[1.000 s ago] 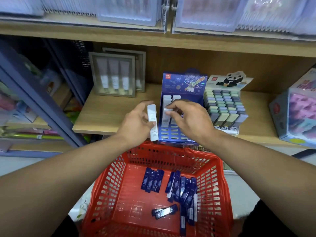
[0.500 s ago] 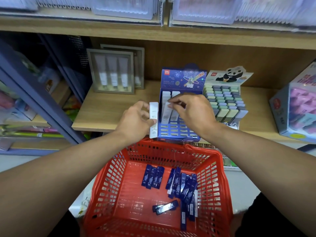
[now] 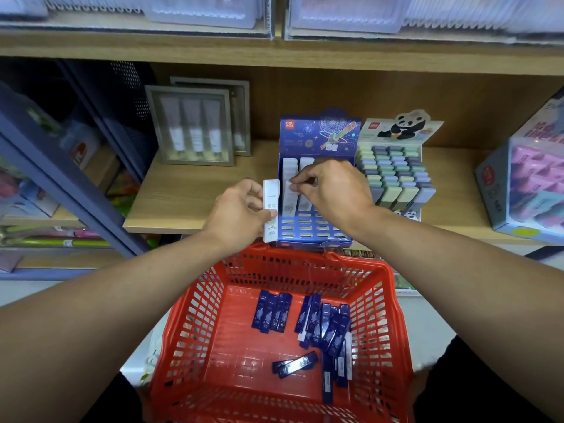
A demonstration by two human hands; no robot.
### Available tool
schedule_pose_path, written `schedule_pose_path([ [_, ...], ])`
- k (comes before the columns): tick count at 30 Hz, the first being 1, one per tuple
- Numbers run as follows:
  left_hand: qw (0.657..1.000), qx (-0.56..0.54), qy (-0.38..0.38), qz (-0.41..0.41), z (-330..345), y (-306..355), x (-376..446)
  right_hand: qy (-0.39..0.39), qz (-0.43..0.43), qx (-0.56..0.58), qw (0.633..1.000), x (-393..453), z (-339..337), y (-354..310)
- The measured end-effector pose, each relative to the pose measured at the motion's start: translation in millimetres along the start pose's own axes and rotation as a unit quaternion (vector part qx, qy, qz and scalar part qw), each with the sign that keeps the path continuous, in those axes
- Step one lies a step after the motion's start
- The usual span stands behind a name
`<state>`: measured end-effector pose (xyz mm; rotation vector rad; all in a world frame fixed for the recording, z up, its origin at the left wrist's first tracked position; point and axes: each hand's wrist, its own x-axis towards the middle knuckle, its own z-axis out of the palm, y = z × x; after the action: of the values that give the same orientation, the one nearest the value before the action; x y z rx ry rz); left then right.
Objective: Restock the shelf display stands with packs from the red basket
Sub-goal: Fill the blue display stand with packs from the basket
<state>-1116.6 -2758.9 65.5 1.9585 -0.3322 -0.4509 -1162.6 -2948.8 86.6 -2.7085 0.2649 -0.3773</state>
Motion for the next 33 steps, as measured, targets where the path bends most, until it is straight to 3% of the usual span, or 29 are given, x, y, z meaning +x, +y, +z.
schedule_pose_path([
  [26,0.997,-0.062,0.023,-0.049,14,4,-9,-0.053,0.024,0.014,0.998,2,-11,-18],
  [33,0.987,-0.087,-0.06,-0.122,26,-8,-10,-0.056,0.017,0.03,0.998,0,-13,-21],
])
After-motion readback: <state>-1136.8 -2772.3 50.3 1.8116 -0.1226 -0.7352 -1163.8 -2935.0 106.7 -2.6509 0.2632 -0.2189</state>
